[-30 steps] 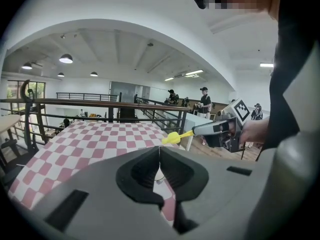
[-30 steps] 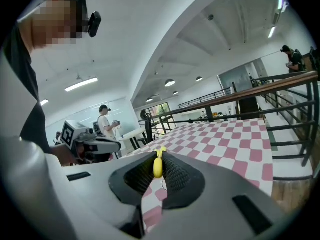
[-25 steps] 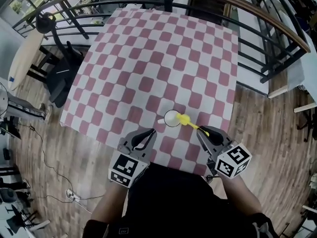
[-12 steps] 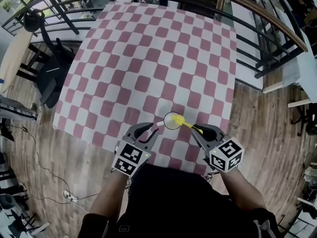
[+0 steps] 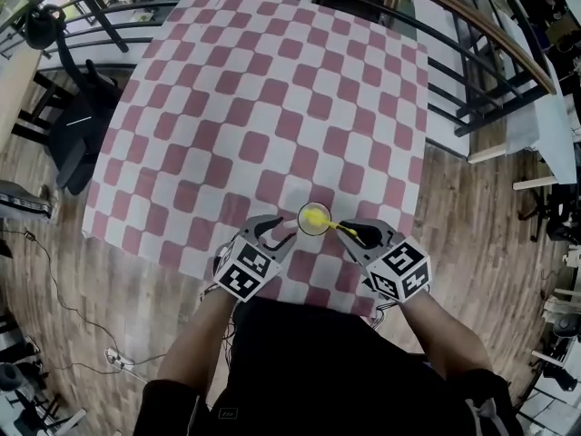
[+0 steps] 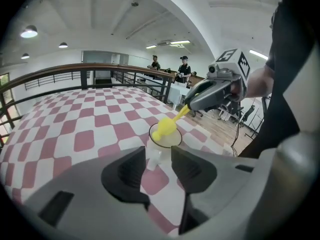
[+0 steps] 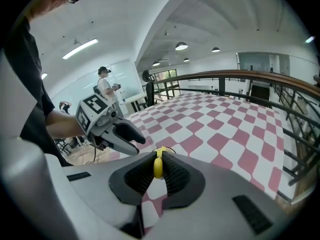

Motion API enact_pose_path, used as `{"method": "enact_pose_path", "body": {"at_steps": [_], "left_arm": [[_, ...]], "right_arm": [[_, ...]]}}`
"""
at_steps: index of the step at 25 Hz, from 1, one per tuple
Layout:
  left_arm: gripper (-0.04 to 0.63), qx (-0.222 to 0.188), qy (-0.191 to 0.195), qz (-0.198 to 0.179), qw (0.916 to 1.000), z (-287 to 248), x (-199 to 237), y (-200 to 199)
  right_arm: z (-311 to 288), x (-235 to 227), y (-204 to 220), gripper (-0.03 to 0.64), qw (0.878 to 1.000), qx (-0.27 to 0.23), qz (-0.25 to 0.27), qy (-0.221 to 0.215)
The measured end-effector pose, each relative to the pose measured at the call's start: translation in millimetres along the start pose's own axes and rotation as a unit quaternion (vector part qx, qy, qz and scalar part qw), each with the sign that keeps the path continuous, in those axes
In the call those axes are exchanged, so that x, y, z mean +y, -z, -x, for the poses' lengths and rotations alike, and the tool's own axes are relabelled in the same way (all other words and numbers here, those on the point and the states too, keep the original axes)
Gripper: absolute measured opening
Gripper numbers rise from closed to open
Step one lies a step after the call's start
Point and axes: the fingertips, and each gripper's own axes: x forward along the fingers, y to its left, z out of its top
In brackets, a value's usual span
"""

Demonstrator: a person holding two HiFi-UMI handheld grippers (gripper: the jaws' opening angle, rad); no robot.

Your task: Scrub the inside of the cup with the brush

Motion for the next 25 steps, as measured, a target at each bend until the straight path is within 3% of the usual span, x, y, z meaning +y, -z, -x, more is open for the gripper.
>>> {"method": "enact_pose_path", "body": {"at_steps": [8,14,18,25], "left_arm": [[0.16,0.041,0.021,-0.057,0.9973,-28,3,12],[0.095,0.057,0.016,-0.087,0.9944,-45,4,23],[0.086,0.064,0.021,-0.107,0.992,-46,4,23],[0.078,0.072,0.02,-0.124,0.9894,-47,3,21]], "right_arm": [[-13,4,1,0.043,0.997,0.038,0.059,0.01],[-22,4,3,0.043,0.992,0.068,0.104,0.015],[-27,7,-3,0.043,0.987,0.072,0.139,0.019],[-41,9,-6,0.043,0.944,0.12,0.305,0.043]]}}
